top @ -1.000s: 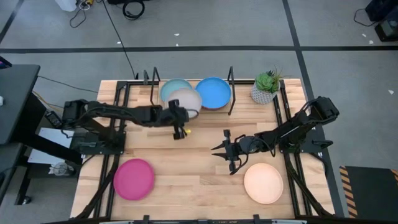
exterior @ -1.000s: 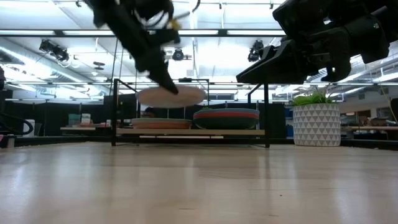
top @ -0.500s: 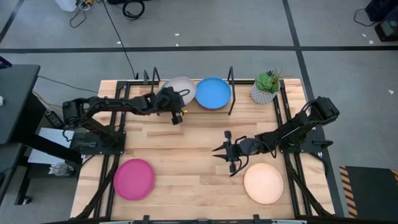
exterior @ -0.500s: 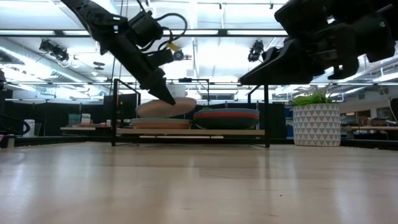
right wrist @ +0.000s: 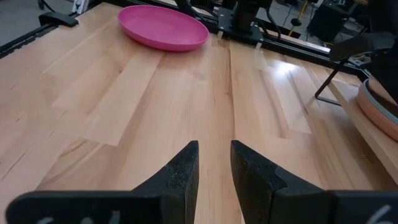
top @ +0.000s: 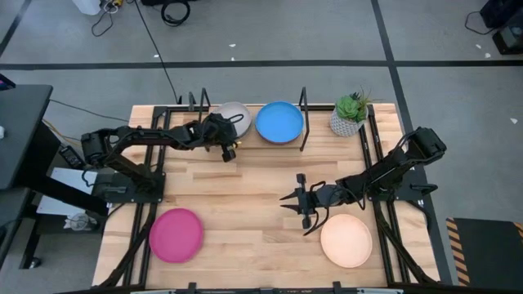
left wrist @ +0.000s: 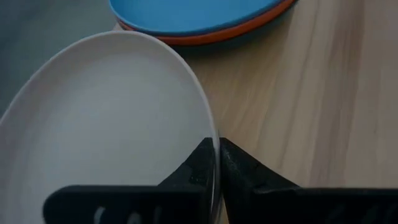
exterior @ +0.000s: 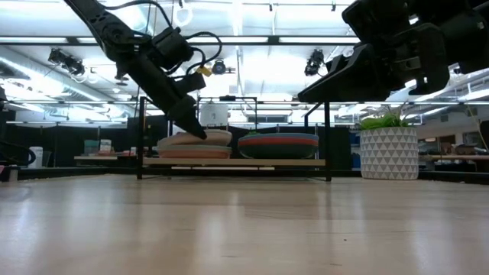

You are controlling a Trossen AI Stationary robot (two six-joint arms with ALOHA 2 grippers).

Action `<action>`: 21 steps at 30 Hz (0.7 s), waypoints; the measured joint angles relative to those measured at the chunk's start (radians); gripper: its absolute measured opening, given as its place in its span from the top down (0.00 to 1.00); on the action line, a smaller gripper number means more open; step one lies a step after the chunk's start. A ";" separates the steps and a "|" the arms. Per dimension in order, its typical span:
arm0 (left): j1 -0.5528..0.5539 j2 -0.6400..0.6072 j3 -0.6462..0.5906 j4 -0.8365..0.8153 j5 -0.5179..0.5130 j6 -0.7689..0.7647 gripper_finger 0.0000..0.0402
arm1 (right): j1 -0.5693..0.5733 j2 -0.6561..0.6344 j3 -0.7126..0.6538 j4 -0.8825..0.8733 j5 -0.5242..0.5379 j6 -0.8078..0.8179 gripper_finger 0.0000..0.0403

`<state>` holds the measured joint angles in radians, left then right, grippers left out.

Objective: Place and stack plates onto a shelf
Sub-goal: Stack the gray plate on top of the light blue plate on the shelf

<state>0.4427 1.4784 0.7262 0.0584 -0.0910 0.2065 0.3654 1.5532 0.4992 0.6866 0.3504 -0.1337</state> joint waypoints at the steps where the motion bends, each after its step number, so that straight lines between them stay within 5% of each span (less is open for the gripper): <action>1: 0.000 0.000 0.000 0.003 0.000 -0.011 0.92 | 0.000 0.000 0.000 0.000 0.000 0.000 0.75; 11: -0.021 -0.002 0.000 0.024 -0.019 -0.018 0.71 | 0.000 0.000 0.000 0.000 0.000 -0.005 0.75; 17: -0.027 -0.002 0.000 0.079 -0.031 0.009 0.70 | -0.004 0.000 0.000 0.000 0.000 -0.008 0.75; 21: -0.067 -0.002 0.000 0.055 -0.141 0.038 0.72 | 0.003 0.000 0.000 -0.001 0.000 -0.007 0.75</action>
<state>0.3762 1.4765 0.7258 0.1137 -0.2318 0.2448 0.3688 1.5532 0.4992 0.6851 0.3504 -0.1410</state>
